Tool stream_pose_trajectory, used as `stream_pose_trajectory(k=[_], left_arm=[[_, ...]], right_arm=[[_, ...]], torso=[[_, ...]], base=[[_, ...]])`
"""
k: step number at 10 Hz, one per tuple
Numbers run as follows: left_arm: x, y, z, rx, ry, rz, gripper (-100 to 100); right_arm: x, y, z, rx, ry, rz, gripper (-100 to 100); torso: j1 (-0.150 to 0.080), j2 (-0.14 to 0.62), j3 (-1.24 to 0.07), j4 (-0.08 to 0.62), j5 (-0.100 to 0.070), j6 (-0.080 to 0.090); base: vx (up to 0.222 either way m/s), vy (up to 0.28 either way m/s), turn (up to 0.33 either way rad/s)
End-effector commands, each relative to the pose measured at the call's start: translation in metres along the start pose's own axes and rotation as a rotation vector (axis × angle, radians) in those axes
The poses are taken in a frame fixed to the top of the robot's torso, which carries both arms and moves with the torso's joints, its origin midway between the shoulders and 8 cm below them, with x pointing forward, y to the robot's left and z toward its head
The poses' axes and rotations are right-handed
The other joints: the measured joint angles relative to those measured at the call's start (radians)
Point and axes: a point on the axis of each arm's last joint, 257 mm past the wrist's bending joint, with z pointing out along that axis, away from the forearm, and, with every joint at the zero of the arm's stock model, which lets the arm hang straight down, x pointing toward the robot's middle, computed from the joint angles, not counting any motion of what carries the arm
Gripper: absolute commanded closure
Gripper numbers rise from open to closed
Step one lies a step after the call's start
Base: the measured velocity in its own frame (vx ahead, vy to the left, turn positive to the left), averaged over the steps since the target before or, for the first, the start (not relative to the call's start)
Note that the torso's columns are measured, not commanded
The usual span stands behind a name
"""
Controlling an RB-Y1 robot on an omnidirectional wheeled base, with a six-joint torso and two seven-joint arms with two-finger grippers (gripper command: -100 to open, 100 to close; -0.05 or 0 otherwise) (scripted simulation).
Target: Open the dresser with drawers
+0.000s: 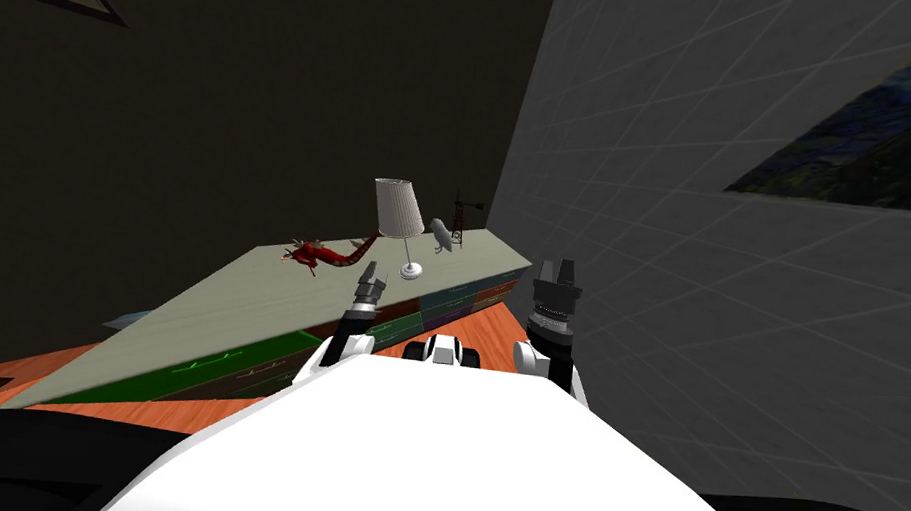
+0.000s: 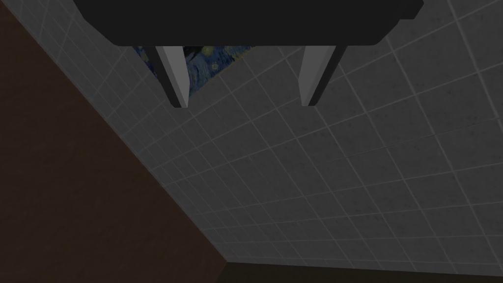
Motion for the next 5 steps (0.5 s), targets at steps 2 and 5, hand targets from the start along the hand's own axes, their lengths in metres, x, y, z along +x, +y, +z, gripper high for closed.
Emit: stream_pose_trajectory(k=[2,5], left_arm=[[-0.011,0.027,-0.009,-0.034,-0.01,0.005,-100],[-0.02,0.046,-0.017,-0.054,-0.018,0.009,-100]], right_arm=[[0.0,0.0,0.0,0.0,0.0,0.0,0],[0.0,0.0,0.0,0.0,0.0,0.0,0]], torso=[[0.0,0.001,0.001,0.0,0.0,0.0],[0.002,0.002,0.001,0.001,0.001,0.0]], base=[[0.073,-0.107,0.04],[0.054,-0.096,0.028]])
